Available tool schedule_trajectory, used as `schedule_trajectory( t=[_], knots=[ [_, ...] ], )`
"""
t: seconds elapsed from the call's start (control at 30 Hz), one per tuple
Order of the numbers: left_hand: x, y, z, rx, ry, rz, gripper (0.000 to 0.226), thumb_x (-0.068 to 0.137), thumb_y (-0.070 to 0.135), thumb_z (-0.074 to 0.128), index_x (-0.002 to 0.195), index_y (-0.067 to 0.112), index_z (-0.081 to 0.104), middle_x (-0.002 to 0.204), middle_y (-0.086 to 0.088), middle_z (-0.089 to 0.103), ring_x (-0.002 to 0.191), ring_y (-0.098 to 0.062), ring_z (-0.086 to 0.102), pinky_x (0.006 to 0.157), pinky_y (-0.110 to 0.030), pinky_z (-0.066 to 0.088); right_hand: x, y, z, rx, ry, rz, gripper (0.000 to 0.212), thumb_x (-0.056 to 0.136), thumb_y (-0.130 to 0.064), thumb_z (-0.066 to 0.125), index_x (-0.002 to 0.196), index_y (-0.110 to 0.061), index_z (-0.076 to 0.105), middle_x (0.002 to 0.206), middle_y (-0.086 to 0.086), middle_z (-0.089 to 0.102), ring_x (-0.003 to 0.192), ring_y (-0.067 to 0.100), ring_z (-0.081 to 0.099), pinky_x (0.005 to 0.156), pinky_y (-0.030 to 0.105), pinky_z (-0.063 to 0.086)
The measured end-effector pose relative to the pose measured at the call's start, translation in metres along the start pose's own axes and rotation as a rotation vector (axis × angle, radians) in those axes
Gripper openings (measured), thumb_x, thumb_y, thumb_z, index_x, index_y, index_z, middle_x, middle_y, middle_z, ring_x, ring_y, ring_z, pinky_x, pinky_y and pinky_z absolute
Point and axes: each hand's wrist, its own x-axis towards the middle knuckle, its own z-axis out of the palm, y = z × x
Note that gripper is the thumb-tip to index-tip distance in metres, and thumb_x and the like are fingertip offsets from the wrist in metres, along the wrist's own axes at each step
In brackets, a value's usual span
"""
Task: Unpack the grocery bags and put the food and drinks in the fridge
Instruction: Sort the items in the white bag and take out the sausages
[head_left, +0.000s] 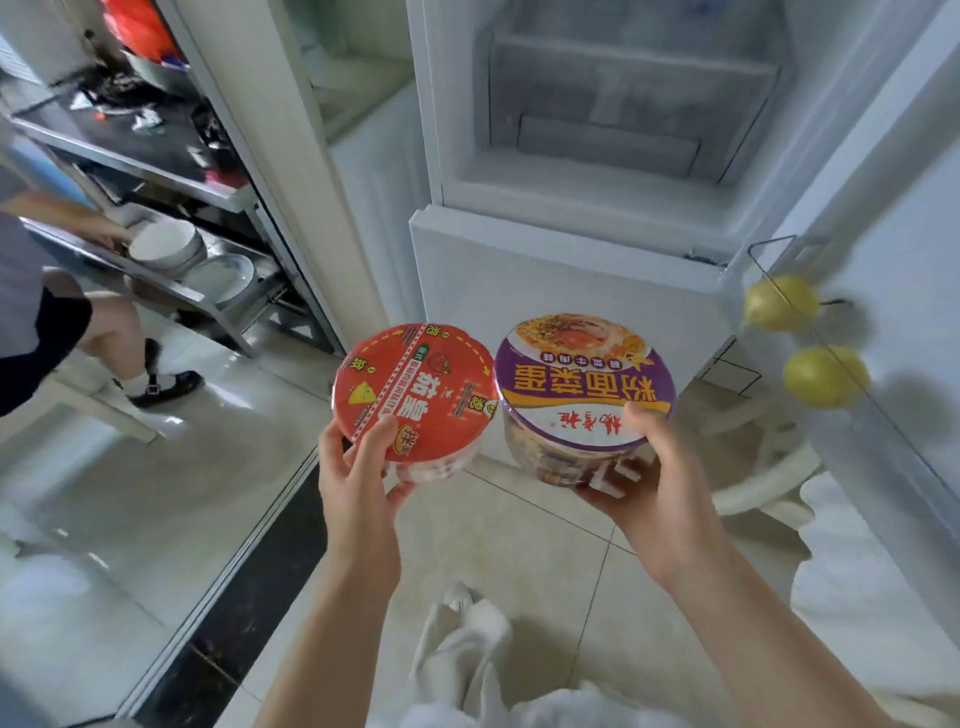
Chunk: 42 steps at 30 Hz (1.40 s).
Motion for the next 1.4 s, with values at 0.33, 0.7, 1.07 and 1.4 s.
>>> schedule_trajectory(
  t=[0.33,0.7,1.07,1.4],
  knots=[
    [0.123,0.101,0.087,0.038,-0.267,0.091,0.031,0.071,0.036,0.067,0.101,0.035,0.06,0.11,0.0,0.068,0.102,-0.021,0.065,0.077,-0.035,0.052,0.067,-0.071,0.088,0.131,0.045,-0.209,0.061,0.067,-0.036,0.067,0.124,-0.016,0.057,0.093,0.004,0.065,0.09,0.022,0.06,0.077,0.042,0.056],
    [0.169,0.17,0.215,-0.09,-0.393,0.201,0.019,0.09,0.027,0.061,0.108,0.032,0.058,0.097,0.008,0.069,0.095,-0.015,0.066,0.074,-0.033,0.051,0.117,-0.189,0.129,0.176,-0.013,-0.431,0.039,0.07,-0.034,0.071,0.106,-0.022,0.061,0.082,0.003,0.066,0.086,0.024,0.058,0.088,0.049,0.053],
    [0.189,0.246,0.319,-0.168,-0.492,0.323,0.032,0.089,0.027,0.063,0.12,0.028,0.056,0.091,0.012,0.074,0.083,-0.007,0.072,0.074,-0.034,0.055,0.141,-0.3,0.171,0.136,-0.012,-0.611,0.021,0.086,-0.035,0.058,0.103,-0.024,0.063,0.093,0.006,0.061,0.088,0.023,0.056,0.077,0.042,0.053],
    [0.202,0.311,0.355,-0.163,-0.612,0.41,0.031,0.09,0.035,0.062,0.12,0.034,0.055,0.088,0.017,0.073,0.085,-0.005,0.072,0.079,-0.036,0.057,0.13,-0.352,0.203,0.126,-0.04,-0.776,0.019,0.083,-0.036,0.061,0.097,-0.025,0.068,0.088,0.005,0.068,0.092,0.026,0.061,0.086,0.049,0.054]
  ],
)
